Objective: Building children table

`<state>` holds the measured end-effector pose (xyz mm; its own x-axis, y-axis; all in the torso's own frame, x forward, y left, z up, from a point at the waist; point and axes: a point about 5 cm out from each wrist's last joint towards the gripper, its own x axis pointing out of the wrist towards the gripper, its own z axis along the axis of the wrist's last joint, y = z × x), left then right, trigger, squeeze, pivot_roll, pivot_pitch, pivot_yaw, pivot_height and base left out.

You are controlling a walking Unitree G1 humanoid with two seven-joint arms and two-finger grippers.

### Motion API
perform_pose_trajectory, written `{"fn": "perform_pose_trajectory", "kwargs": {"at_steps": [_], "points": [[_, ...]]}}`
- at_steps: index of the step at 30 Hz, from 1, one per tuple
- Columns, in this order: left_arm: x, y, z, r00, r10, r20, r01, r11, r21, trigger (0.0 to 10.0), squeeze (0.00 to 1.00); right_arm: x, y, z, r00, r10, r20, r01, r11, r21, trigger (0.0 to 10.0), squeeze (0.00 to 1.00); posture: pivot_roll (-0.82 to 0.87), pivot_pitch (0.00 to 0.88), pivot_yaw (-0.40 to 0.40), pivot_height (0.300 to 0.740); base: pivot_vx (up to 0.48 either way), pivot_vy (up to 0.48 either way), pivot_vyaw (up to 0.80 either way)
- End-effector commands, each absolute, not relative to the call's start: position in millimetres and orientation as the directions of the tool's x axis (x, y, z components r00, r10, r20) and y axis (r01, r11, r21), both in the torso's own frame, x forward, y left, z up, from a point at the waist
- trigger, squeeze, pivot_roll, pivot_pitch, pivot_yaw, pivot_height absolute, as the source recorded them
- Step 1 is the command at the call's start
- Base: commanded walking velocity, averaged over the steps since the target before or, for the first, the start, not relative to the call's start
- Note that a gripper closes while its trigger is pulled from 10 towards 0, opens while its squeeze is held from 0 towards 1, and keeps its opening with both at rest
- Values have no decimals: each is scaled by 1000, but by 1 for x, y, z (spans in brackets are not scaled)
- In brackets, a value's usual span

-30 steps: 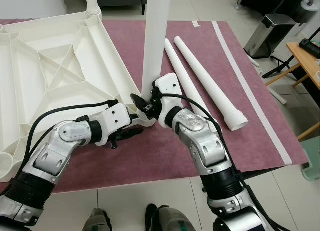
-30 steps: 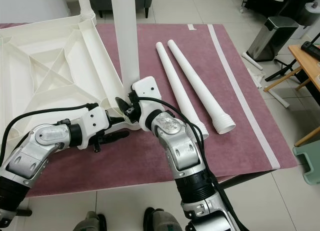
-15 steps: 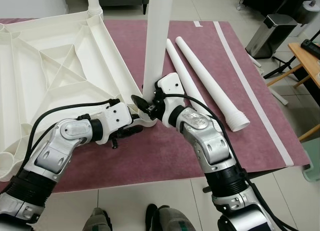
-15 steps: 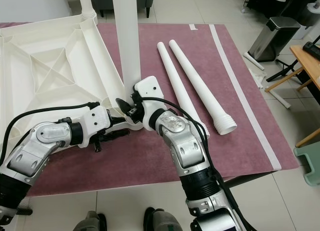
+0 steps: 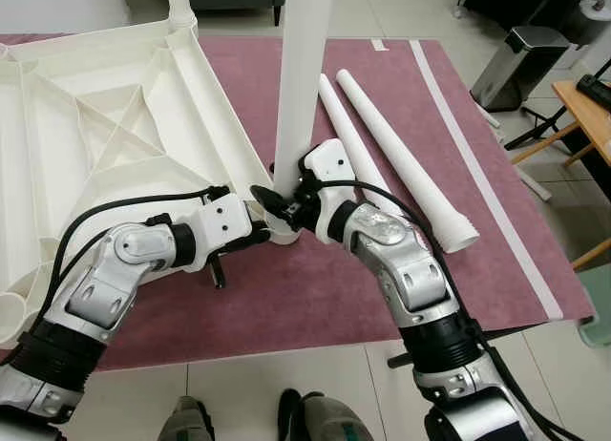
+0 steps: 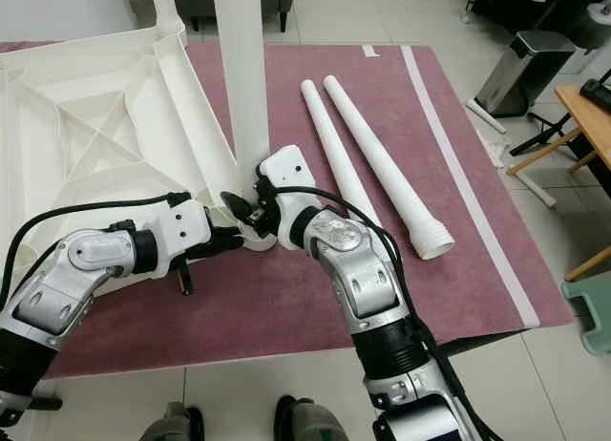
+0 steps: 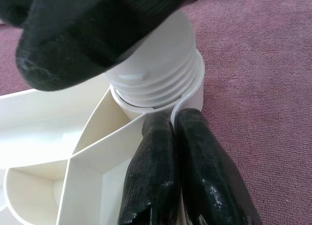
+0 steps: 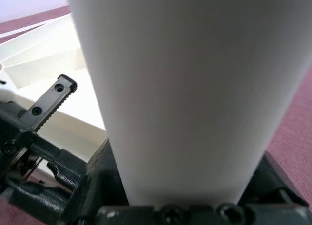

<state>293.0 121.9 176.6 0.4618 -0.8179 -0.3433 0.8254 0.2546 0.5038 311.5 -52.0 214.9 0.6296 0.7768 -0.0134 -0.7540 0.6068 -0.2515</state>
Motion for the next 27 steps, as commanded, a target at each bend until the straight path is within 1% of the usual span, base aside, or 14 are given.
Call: {"fn": "perform_pose_trajectory", "kwargs": {"at_steps": [1, 2, 4, 5, 6, 8, 10, 12, 14, 21, 23, 24, 25, 27], "points": [[286, 124, 162, 421, -813, -403, 862, 221, 455, 0, 0, 308, -47, 225, 528, 849, -16, -807, 496, -321, 10000, 1000, 108, 162, -51, 740, 0, 0, 0], [286, 124, 162, 421, -813, -403, 862, 221, 455, 0, 0, 308, -47, 225, 528, 849, -16, -807, 496, -321, 10000, 1000, 108, 162, -51, 740, 0, 0, 0], [285, 122, 163, 416, -818, -397, 863, 217, 457, 0, 0, 304, -52, 228, 440, 897, -49, -846, 396, -356, 10000, 1000, 110, 160, -54, 740, 0, 0, 0], [285, 122, 163, 416, -818, -397, 863, 217, 457, 0, 0, 304, -52, 228, 440, 897, -49, -846, 396, -356, 10000, 1000, 110, 160, -54, 740, 0, 0, 0], [285, 122, 163, 415, -820, -393, 862, 217, 457, 0, 0, 301, -54, 230, 388, 919, -67, -863, 337, -376, 10000, 0, 112, 158, -56, 740, 0, 0, 0], [283, 121, 165, 404, -831, -384, 867, 213, 451, 0, 0, 295, -59, 235, 291, 952, -92, -885, 232, -405, 10000, 0, 115, 157, -57, 740, 0, 0, 0], [283, 121, 165, 404, -831, -384, 867, 213, 451, 0, 0, 295, -59, 235, 291, 952, -92, -885, 232, -405, 10000, 0, 115, 157, -57, 740, 0, 0, 0], [276, 120, 167, 370, -853, -369, 880, 195, 433, 0, 0, 294, -66, 241, 212, 971, -114, -898, 147, -414, 10000, 0, 115, 157, -56, 740, 0, 0, 0], [276, 120, 167, 370, -853, -369, 880, 195, 433, 0, 0, 294, -66, 241, 212, 971, -114, -898, 147, -414, 10000, 0, 115, 157, -56, 740, 0, 0, 0], [245, 126, 172, 236, -895, -379, 917, 77, 391, 0, 0, 306, -73, 238, 155, 974, -165, -927, 86, -366, 10000, 0, 123, 155, -62, 740, 0, 0, 0], [230, 127, 175, 179, -906, -384, 929, 27, 368, 0, 0, 300, -67, 232, 84, 979, -183, -943, 19, -331, 10000, 0, 127, 156, -66, 740, 0, 0, 0], [230, 127, 175, 179, -906, -384, 929, 27, 368, 0, 0, 300, -67, 232, 84, 979, -183, -943, 19, -331, 10000, 0, 127, 156, -66, 740, 0, 0, 0], [221, 126, 174, 143, -905, -400, 933, -11, 359, 0, 0, 295, -62, 227, 21, 979, -204, -949, -45, -313, 10000, 0, 132, 158, -70, 740, 0, 0, 0], [217, 125, 172, 131, -903, -410, 933, -27, 358, 0, 0, 292, -59, 223, -15, 974, -225, -949, -84, -303, 10000, 0, 132, 159, -71, 740, 0, 0, 0]]}}
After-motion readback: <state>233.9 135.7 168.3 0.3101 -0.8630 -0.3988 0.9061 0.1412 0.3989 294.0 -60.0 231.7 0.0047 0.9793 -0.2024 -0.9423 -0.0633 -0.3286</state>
